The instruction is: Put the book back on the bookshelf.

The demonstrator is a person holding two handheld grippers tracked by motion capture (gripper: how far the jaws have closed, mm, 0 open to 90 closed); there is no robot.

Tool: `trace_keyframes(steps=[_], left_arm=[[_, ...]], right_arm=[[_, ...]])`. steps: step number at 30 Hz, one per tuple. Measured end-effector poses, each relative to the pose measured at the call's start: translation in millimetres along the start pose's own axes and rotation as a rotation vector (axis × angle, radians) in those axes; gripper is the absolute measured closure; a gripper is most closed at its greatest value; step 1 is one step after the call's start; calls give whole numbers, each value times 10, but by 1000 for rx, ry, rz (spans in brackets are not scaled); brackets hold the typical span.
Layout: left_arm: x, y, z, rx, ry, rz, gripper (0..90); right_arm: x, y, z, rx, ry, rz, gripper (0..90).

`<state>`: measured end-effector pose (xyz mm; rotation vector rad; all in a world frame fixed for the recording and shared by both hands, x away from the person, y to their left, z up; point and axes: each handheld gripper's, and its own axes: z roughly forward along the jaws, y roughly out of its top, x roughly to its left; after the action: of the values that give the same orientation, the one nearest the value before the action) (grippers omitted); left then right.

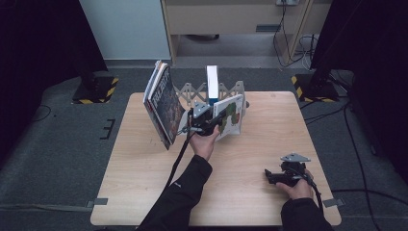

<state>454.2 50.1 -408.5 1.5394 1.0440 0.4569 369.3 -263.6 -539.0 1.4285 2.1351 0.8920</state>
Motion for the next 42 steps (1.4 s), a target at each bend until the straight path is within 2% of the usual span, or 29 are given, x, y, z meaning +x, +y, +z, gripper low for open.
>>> trace_keyframes(steps=[6,9,14,26,31,34,38,40,42], left_arm=[[-6,-74,109,7,17,-17,745],[1,-106,142,9,26,-8,745],[23,-162,181,10,31,-19,744],[46,-360,278,15,50,-2,743],[65,-413,250,15,44,-2,740],[38,-484,196,41,38,3,737],[-6,-598,97,86,37,47,735],[-6,-645,61,101,39,53,736],[6,-679,42,107,43,40,737]], right_arm=[[0,0,0,0,0,0,28],[0,0,0,0,0,0,28],[0,0,0,0,0,0,27],[1,0,0,0,0,0,27],[0,0,1,0,0,0,27],[1,0,0,0,0,0,27],[0,0,1,0,-1,-1,27],[0,0,1,0,-1,-1,27],[0,0,1,0,-1,-1,27]])
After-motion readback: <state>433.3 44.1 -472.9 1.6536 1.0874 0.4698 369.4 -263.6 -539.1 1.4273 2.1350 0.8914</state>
